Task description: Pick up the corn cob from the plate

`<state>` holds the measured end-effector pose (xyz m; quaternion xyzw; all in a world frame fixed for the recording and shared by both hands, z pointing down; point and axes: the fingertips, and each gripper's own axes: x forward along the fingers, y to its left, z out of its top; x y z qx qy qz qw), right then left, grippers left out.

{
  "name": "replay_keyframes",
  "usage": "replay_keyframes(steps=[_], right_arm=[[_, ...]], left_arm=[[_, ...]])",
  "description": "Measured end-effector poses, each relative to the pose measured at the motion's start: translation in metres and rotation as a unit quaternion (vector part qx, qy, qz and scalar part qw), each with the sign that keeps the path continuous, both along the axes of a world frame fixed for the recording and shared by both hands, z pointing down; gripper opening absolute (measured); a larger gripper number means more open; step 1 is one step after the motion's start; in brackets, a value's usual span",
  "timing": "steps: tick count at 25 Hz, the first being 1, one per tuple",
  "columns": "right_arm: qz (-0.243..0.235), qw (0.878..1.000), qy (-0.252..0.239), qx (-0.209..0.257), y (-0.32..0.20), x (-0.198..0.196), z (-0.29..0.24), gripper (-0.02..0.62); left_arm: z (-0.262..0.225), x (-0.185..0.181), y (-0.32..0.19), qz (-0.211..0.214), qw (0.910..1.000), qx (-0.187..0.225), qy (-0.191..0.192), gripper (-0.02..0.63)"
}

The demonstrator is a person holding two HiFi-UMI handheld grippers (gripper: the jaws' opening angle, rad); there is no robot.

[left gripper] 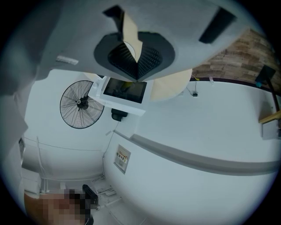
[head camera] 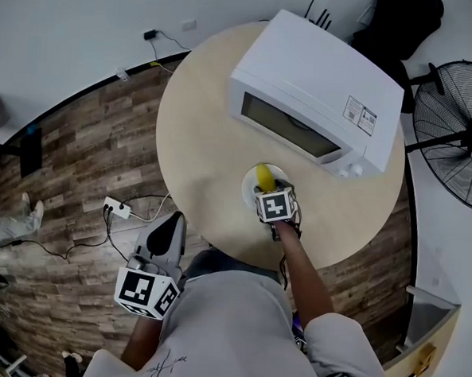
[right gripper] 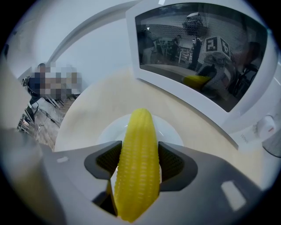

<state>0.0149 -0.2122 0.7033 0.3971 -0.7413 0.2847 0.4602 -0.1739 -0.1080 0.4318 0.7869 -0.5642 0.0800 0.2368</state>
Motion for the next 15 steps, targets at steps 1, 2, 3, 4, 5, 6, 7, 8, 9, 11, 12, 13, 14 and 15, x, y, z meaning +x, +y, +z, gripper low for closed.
replay_keyframes(steps=[1, 2, 3, 4, 5, 6, 7, 8, 9, 11, 12, 13, 14, 15], right_arm=[[0.000, 1.000, 0.001, 0.001, -0.0004, -0.0002, -0.0001, 0.275], [-0.001, 1.000, 0.002, 0.001, -0.0008, 0.0000, -0.0002, 0.273], [-0.001, 1.000, 0.003, 0.000, -0.0009, 0.0006, -0.0001, 0.272], [-0.002, 1.000, 0.003, -0.001, -0.0008, 0.0013, 0.0002, 0.272], [-0.002, 1.000, 0.003, -0.002, -0.0005, 0.0017, 0.0005, 0.272], [-0.001, 1.000, 0.003, -0.003, -0.0005, 0.0016, 0.0009, 0.270], [0.000, 1.000, 0.003, -0.004, -0.0007, 0.0012, 0.0011, 0.270], [0.001, 1.000, 0.002, -0.005, -0.0010, 0.0008, 0.0012, 0.270], [0.001, 1.000, 0.002, -0.006, -0.0011, 0.0005, 0.0012, 0.268], [0.002, 1.000, 0.002, -0.007, -0.0008, 0.0008, 0.0012, 0.268], [0.002, 1.000, 0.003, -0.007, -0.0006, 0.0010, 0.0010, 0.268], [0.002, 1.000, 0.003, -0.007, -0.0004, 0.0011, 0.0006, 0.268], [0.002, 1.000, 0.003, -0.007, -0.0002, 0.0010, 0.0000, 0.267], [0.001, 1.000, 0.003, -0.006, 0.0001, 0.0005, -0.0006, 0.267]], left_arm=[[0.0001, 0.0005, -0.0003, 0.000, 1.0000, 0.000, 0.001, -0.008], [0.0000, 0.0011, -0.0005, 0.000, 1.0000, 0.000, 0.001, -0.008], [0.0000, 0.0019, -0.0004, 0.000, 1.0000, 0.000, 0.002, -0.008], [0.0000, 0.0023, -0.0002, 0.000, 1.0000, 0.000, 0.002, -0.008], [-0.0001, 0.0023, -0.0001, 0.001, 1.0000, 0.000, 0.002, -0.008], [-0.0003, 0.0015, 0.0000, 0.001, 1.0000, 0.000, 0.001, -0.008], [-0.0005, 0.0003, 0.0001, 0.001, 1.0000, 0.000, 0.001, -0.008], [-0.0008, -0.0010, 0.0001, 0.001, 1.0000, 0.001, 0.001, -0.008], [-0.0010, -0.0020, 0.0003, 0.000, 1.0000, 0.001, 0.001, -0.008], [-0.0015, -0.0031, 0.0015, -0.002, 1.0000, 0.003, 0.002, -0.008], [-0.0020, -0.0034, 0.0022, -0.003, 1.0000, 0.003, 0.002, -0.008], [-0.0026, -0.0037, 0.0030, -0.003, 1.0000, 0.004, 0.002, -0.008], [-0.0032, -0.0043, 0.0039, -0.004, 1.0000, 0.004, 0.002, -0.008], [-0.0038, -0.0050, 0.0046, -0.004, 1.0000, 0.005, 0.002, -0.008]])
